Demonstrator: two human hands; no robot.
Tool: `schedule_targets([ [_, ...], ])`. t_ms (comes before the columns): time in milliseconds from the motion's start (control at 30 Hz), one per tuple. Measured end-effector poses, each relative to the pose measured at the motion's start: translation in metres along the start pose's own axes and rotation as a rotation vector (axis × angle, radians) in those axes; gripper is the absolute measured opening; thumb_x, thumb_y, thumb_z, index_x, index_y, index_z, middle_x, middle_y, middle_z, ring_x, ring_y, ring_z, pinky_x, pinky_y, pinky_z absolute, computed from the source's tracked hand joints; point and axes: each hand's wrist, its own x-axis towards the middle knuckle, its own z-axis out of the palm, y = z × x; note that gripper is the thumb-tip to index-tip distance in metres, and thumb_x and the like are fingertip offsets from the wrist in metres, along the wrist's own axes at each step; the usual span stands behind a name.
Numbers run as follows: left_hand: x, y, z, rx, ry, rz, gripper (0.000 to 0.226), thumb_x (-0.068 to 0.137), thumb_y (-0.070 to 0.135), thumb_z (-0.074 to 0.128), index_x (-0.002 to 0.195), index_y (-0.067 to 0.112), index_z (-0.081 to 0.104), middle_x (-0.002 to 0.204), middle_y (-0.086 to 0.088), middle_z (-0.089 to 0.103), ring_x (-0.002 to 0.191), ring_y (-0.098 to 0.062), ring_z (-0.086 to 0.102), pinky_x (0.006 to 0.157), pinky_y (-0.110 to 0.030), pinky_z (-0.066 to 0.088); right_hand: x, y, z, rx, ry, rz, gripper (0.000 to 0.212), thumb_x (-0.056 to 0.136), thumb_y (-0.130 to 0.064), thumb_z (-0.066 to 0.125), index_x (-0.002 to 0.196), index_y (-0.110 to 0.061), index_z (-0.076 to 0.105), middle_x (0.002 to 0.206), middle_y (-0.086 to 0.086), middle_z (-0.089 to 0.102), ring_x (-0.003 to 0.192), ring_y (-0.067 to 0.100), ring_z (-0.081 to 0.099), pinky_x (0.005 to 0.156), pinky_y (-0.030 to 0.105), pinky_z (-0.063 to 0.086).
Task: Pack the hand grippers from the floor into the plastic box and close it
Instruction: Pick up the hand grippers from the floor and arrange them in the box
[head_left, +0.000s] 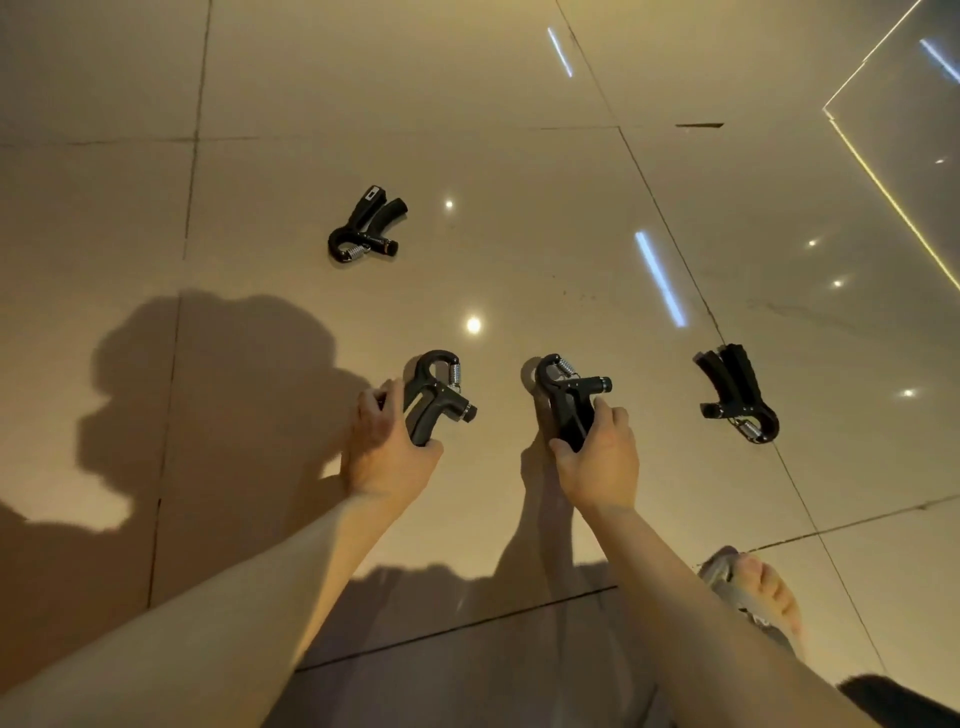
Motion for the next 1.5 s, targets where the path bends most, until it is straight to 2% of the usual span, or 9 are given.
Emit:
schedule_targets([
  [100, -0.018, 0.016, -0.021, -0.115, 0.026, 0.073, 0.080, 0.063, 0.024, 0.079, 0.139, 0.022, 0.053, 0.116, -0.006, 0.051, 0.108, -0.030, 0.052, 0.090, -0.043, 0.049, -0.023, -0.003, -0.016, 0.060, 0.048, -0.045, 0.058, 0.081, -0.023, 0.078, 0.132, -0.008, 0.054, 0.120, 0.011, 0.053, 0.106, 0.031, 0.054, 0.090, 0.044, 0.051],
  [200, -0.044, 0.036, -0.047, -0.190, 0.038, 0.124, 0.074, 0.067, 0.025, 0.081, 0.137, 0.025, 0.058, 0.115, -0.002, 0.053, 0.108, -0.025, 0.052, 0.085, -0.029, 0.041, -0.049, -0.007, -0.038, 0.115, 0.120, -0.083, 0.056, 0.081, -0.021, 0.077, 0.132, -0.010, 0.056, 0.118, 0.007, 0.051, 0.108, 0.026, 0.052, 0.093, 0.040, 0.051],
  [400, -0.115, 0.063, -0.110, -0.203, 0.010, 0.253, 0.070, 0.075, 0.041, 0.080, 0.139, 0.027, 0.054, 0.116, 0.011, 0.048, 0.101, -0.013, 0.053, 0.079, -0.031, 0.046, -0.119, -0.018, -0.104, 0.194, 0.261, -0.088, 0.064, 0.081, -0.025, 0.081, 0.138, -0.013, 0.054, 0.119, -0.001, 0.046, 0.109, 0.017, 0.049, 0.099, 0.033, 0.047],
  [567, -0.174, 0.077, -0.159, -0.331, 0.021, 0.402, 0.071, 0.074, 0.039, 0.084, 0.137, 0.024, 0.055, 0.121, 0.005, 0.051, 0.111, -0.019, 0.053, 0.090, -0.043, 0.054, -0.201, -0.023, -0.167, 0.233, 0.333, -0.081, 0.069, 0.081, -0.025, 0.078, 0.142, -0.017, 0.047, 0.121, -0.008, 0.038, 0.095, 0.011, 0.050, 0.087, 0.029, 0.051],
  [833, -0.293, 0.103, -0.245, -0.408, -0.025, 0.642, 0.067, 0.075, 0.045, 0.077, 0.136, 0.031, 0.053, 0.119, 0.009, 0.051, 0.111, -0.015, 0.051, 0.090, -0.033, 0.047, -0.355, -0.028, -0.265, 0.328, 0.501, -0.091, 0.071, 0.083, -0.024, 0.079, 0.145, -0.020, 0.045, 0.116, -0.006, 0.037, 0.089, 0.008, 0.048, 0.071, 0.019, 0.050],
  [1067, -0.412, 0.144, -0.294, -0.481, -0.116, 0.942, 0.057, 0.075, 0.034, 0.082, 0.128, 0.030, 0.061, 0.109, 0.007, 0.054, 0.100, -0.018, 0.060, 0.084, -0.044, 0.057, -0.493, -0.002, -0.350, 0.283, 0.655, -0.047, 0.069, 0.081, -0.022, 0.082, 0.141, -0.009, 0.051, 0.118, 0.000, 0.041, 0.107, 0.020, 0.051, 0.096, 0.040, 0.054],
  [1200, -0.476, 0.175, -0.299, -0.484, -0.144, 1.087, 0.058, 0.073, 0.033, 0.082, 0.128, 0.026, 0.063, 0.105, 0.007, 0.053, 0.099, -0.014, 0.056, 0.085, -0.036, 0.054, -0.564, 0.033, -0.390, 0.241, 0.750, 0.039, 0.061, 0.079, -0.024, 0.083, 0.133, -0.009, 0.057, 0.112, 0.003, 0.042, 0.103, 0.025, 0.051, 0.095, 0.039, 0.050],
  [1367, -0.561, 0.205, -0.290, -0.468, -0.228, 1.253, 0.063, 0.073, 0.040, 0.081, 0.130, 0.023, 0.061, 0.104, 0.007, 0.052, 0.096, -0.013, 0.055, 0.079, -0.027, 0.052, -0.648, 0.084, -0.415, 0.253, 0.812, 0.154, 0.068, 0.080, -0.025, 0.083, 0.140, -0.011, 0.052, 0.116, 0.002, 0.042, 0.107, 0.021, 0.051, 0.099, 0.036, 0.049],
  [1500, -0.627, 0.222, -0.271, -0.447, -0.326, 1.353, 0.062, 0.075, 0.041, 0.081, 0.130, 0.024, 0.059, 0.104, 0.007, 0.052, 0.096, -0.013, 0.055, 0.081, -0.033, 0.056, -0.717, 0.126, -0.423, 0.244, 0.849, 0.251, 0.066, 0.081, -0.027, 0.081, 0.139, -0.012, 0.052, 0.118, 0.001, 0.042, 0.109, 0.019, 0.050, 0.099, 0.034, 0.049],
])
